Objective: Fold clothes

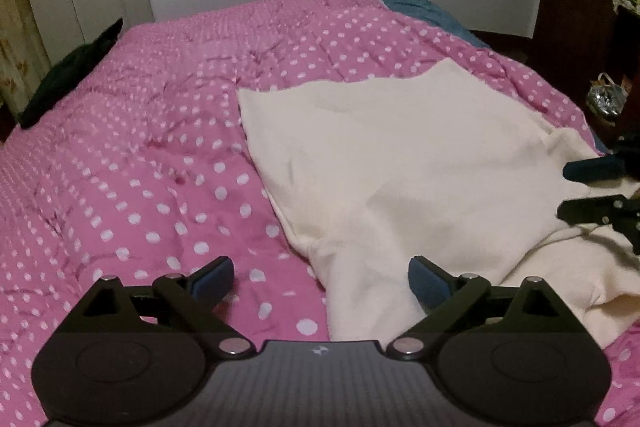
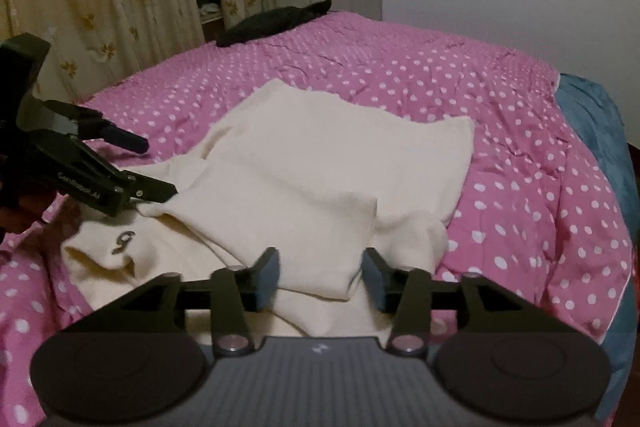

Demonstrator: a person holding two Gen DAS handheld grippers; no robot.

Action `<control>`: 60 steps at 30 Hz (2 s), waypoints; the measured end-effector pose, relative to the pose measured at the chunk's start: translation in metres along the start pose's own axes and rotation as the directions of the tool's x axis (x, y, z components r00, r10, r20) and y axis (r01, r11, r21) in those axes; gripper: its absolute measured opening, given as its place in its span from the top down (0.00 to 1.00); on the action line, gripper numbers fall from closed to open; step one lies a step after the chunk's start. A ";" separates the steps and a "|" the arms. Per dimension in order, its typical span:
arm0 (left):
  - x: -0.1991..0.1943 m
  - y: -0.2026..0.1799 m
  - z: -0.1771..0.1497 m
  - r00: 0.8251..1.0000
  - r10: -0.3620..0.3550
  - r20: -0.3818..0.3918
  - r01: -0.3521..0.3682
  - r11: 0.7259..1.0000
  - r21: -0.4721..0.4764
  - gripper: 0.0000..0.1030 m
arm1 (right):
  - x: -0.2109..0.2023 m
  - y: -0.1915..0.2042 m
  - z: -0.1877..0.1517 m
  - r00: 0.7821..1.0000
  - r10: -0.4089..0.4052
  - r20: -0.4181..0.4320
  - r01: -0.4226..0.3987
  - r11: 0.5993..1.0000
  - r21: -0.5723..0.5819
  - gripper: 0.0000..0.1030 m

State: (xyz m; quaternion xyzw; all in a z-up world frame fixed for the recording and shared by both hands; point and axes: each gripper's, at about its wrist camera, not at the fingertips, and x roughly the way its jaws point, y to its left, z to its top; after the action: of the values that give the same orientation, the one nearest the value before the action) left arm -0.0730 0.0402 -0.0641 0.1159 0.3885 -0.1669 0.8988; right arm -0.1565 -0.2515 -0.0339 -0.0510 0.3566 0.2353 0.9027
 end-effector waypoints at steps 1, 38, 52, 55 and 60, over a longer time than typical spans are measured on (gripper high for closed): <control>-0.004 0.000 0.002 1.000 0.001 0.009 -0.001 1.000 0.010 0.07 | -0.002 0.001 0.001 1.000 0.000 0.004 0.000 1.000 -0.008 0.46; -0.069 -0.041 -0.038 0.917 -0.381 0.113 0.288 0.833 0.473 0.88 | -0.051 0.050 -0.017 0.997 0.047 -0.066 -0.071 0.900 -0.431 0.22; -0.062 -0.019 -0.010 0.908 -0.391 0.150 0.316 0.875 0.368 0.89 | -0.032 0.052 -0.004 0.995 0.039 -0.094 -0.074 0.910 -0.408 0.88; -0.061 -0.015 -0.004 0.909 -0.382 0.170 0.308 0.886 0.345 0.89 | -0.030 0.046 0.007 0.997 0.021 -0.079 -0.050 0.922 -0.385 0.92; -0.056 -0.002 0.020 0.911 -0.360 0.200 0.295 0.909 0.294 0.90 | -0.029 0.028 0.038 0.999 0.034 -0.040 -0.045 0.947 -0.318 0.93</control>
State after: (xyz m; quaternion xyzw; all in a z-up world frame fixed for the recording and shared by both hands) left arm -0.0967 0.0434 -0.0099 0.1424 0.2613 -0.3787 0.8764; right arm -0.1645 -0.2282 0.0155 -0.1931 0.3301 0.3068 0.8716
